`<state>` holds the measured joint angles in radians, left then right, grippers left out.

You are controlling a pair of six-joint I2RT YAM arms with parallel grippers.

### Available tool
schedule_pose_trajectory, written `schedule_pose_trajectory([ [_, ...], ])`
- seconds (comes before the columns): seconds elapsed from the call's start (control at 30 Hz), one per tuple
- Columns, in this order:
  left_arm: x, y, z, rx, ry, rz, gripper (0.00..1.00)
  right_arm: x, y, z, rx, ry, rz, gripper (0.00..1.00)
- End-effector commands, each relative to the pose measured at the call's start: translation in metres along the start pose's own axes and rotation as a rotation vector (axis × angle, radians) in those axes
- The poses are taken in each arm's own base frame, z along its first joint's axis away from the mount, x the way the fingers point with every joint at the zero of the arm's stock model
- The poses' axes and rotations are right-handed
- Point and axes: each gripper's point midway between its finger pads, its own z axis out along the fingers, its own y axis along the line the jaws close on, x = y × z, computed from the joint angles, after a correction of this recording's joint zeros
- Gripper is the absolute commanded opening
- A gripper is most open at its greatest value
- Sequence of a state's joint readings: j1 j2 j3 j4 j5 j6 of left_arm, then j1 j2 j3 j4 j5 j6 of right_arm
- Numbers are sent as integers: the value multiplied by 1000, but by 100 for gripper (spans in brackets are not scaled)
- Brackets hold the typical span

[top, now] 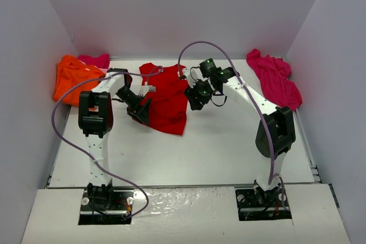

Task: Fold and stack the t-shirts
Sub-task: Fold the folded rectangular tshirt in 1/3 of the way

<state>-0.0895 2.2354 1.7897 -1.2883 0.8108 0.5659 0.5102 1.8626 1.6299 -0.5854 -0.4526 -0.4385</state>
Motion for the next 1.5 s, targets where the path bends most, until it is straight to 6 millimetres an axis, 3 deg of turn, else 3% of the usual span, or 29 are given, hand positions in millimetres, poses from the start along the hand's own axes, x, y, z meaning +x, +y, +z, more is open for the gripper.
schedule_pose_trajectory([
  [0.0,-10,-8,-8,5,-36,8,65,-13,0,-10,8,-57,-11,49],
  [0.23,-19,-11,-5,8,-34,19,65,-15,2,-3,-15,-59,-2,49],
  [0.4,-23,-13,-2,8,-33,27,55,-16,2,3,-22,-51,2,49],
  [0.6,-29,-13,-5,7,-41,31,53,-13,4,9,-30,-38,2,49],
  [0.7,-33,-15,-6,6,-45,37,38,-13,4,10,-31,-37,3,49],
  [0.77,-36,-14,-9,-3,-51,38,5,-12,3,11,-31,-33,3,49],
  [0.83,-39,-14,-11,-9,-58,38,0,-12,3,12,-30,-32,3,49],
  [1.1,-64,-13,-33,-11,-118,55,0,-4,1,17,-24,-13,-3,48],
  [1.3,-83,-8,-41,-8,-169,55,0,8,-5,42,39,70,-64,49],
  [1.47,-86,-4,-46,-6,-191,42,0,12,-14,58,146,132,-186,49],
])
